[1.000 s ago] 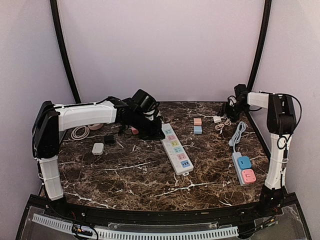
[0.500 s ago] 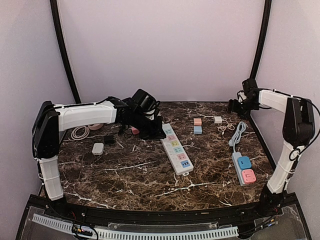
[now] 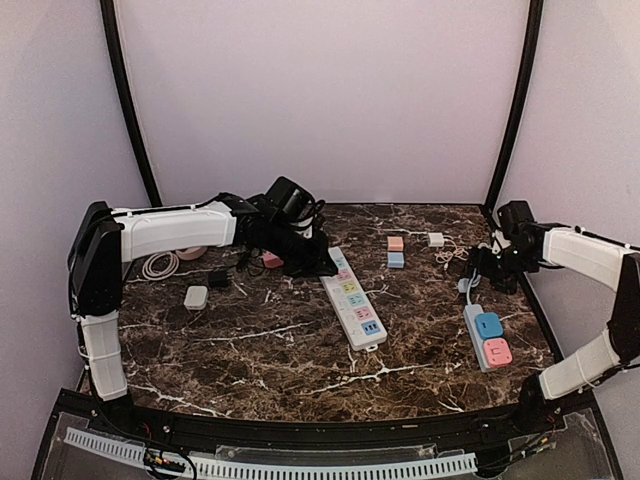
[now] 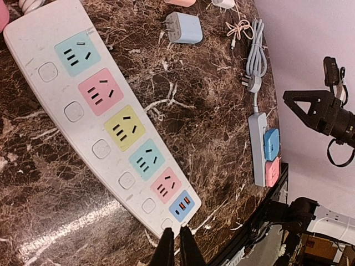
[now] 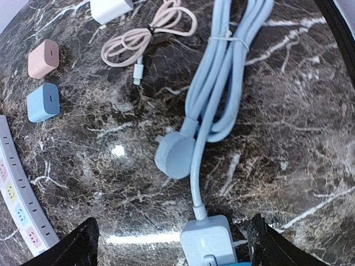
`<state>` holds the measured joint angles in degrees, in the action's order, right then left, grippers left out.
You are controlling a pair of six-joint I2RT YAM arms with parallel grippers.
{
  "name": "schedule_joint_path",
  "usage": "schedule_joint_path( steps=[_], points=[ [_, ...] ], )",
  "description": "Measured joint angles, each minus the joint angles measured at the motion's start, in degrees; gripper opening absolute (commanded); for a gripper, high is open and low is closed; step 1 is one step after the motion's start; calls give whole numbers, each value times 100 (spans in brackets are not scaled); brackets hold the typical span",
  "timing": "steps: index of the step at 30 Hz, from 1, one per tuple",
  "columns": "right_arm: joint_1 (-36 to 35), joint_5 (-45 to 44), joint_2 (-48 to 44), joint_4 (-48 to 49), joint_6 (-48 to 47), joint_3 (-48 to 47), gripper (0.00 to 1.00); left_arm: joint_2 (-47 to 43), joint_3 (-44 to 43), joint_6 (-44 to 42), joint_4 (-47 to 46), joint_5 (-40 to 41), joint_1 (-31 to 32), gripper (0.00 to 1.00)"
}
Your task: Pull the plug off the socket
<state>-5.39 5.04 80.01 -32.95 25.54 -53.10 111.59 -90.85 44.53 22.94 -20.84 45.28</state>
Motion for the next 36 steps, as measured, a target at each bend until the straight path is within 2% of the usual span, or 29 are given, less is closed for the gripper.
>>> schedule_joint_path(
  steps=[6,20,26,33,36],
  points=[
    [-26,-168,-511,-94,446,708,99,44,-15,0,-59,-103,0,6],
    [-260,-195,-608,166,887,1403,99,48,-15,-39,-70,-129,0,5],
    [-1069,-122,-426,557,1154,1338,99,48,-15,-39,-120,-138,0,5],
    [-2243,116,546,785,1510,588,99,48,-15,-39,-149,-142,0,5],
    [-2485,173,793,763,1582,321,99,48,-15,-42,-149,-131,0,5]
  ],
)
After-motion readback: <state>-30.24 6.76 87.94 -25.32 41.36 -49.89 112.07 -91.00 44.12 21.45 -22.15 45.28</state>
